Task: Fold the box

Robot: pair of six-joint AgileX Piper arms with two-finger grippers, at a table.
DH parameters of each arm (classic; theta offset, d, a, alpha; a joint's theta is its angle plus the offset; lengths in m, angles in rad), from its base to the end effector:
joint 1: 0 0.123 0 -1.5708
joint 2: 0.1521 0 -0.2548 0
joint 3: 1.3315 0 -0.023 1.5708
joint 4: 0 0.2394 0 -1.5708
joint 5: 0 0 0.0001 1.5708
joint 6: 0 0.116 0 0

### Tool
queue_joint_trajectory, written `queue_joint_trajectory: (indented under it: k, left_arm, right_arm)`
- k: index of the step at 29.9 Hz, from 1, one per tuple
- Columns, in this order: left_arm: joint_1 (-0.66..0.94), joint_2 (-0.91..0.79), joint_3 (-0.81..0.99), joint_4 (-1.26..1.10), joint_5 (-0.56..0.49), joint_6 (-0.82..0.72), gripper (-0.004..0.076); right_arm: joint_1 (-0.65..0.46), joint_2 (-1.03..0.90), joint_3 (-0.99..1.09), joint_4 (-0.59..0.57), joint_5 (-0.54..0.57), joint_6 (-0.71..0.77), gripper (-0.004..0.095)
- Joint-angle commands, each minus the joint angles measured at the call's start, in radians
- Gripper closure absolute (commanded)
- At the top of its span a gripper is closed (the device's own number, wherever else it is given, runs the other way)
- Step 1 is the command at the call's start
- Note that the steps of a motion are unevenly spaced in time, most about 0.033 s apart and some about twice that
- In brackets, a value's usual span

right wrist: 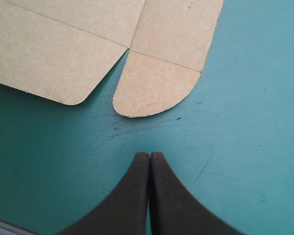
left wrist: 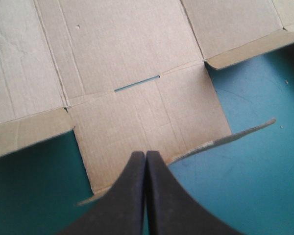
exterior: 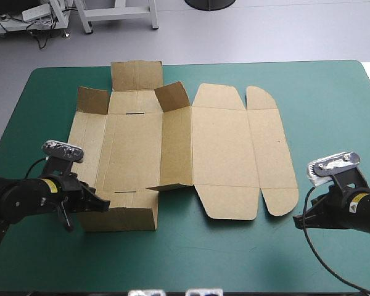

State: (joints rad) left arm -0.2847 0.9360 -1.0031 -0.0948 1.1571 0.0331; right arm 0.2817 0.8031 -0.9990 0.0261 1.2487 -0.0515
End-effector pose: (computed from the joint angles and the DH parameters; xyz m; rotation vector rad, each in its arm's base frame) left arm 0.1670 -0.0594 0.3108 0.3922 2.5518 -0.2201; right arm 0.1358 0.0423 0.3246 -0.4206 2.5056 0.1256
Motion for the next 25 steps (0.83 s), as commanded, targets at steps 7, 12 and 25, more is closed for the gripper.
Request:
queue_joint_trajectory:
  k: [7, 12, 25]
  left_arm:
    - [-0.001, 0.259, -0.129, -0.04, -0.189, 0.078, 0.0709]
    - [0.116, 0.415, -0.26, -0.239, -0.167, 0.254, 0.0709]
    - [0.61, 0.655, -0.428, -0.512, 0.14, 0.563, 0.0709]
  right_arm:
    - [0.001, 0.001, -0.033, -0.003, 0.002, -0.023, 0.0928]
    - [0.001, 0.001, -0.033, -0.003, -0.002, -0.046, 0.0928]
    - [0.001, 0.001, -0.033, -0.001, -0.029, -0.063, 0.0928]
